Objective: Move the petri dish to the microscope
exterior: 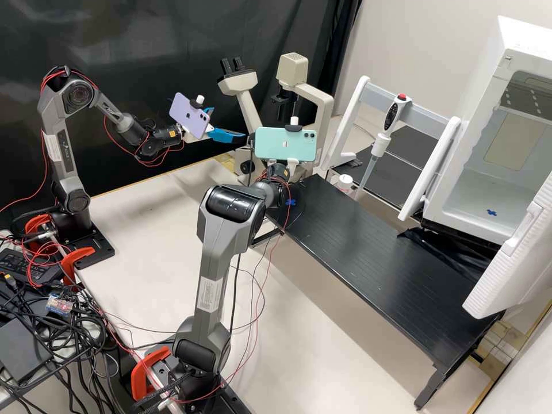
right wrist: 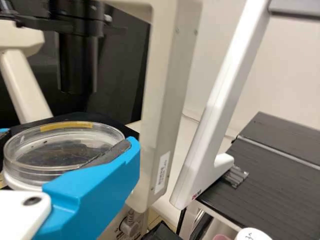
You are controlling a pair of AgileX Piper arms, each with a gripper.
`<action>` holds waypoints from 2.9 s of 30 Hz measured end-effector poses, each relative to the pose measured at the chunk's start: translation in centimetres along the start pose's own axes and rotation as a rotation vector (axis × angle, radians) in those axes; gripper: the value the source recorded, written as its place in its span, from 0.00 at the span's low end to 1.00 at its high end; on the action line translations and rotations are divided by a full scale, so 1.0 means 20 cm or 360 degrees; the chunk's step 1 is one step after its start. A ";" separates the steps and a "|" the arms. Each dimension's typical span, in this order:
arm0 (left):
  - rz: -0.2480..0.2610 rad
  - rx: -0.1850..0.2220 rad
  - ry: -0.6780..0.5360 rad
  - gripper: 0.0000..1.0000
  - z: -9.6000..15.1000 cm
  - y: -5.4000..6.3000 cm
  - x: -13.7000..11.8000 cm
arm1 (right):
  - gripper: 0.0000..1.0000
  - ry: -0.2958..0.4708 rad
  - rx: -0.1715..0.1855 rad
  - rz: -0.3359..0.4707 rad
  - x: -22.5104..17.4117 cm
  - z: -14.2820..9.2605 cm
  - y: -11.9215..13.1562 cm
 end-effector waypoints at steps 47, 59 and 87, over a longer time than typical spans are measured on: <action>0.0000 0.0000 0.0000 1.00 0.00 0.00 0.00 | 0.00 -0.0019 0.0067 -0.0174 0.32 -0.06 -0.08; 0.0000 0.0000 0.0000 1.00 0.00 0.00 0.00 | 0.00 0.0008 0.0015 -0.0259 0.49 -0.08 -0.16; 0.0000 0.0000 0.0000 1.00 0.00 0.00 0.00 | 0.00 -0.0012 0.0018 -0.0286 0.65 -0.02 -0.22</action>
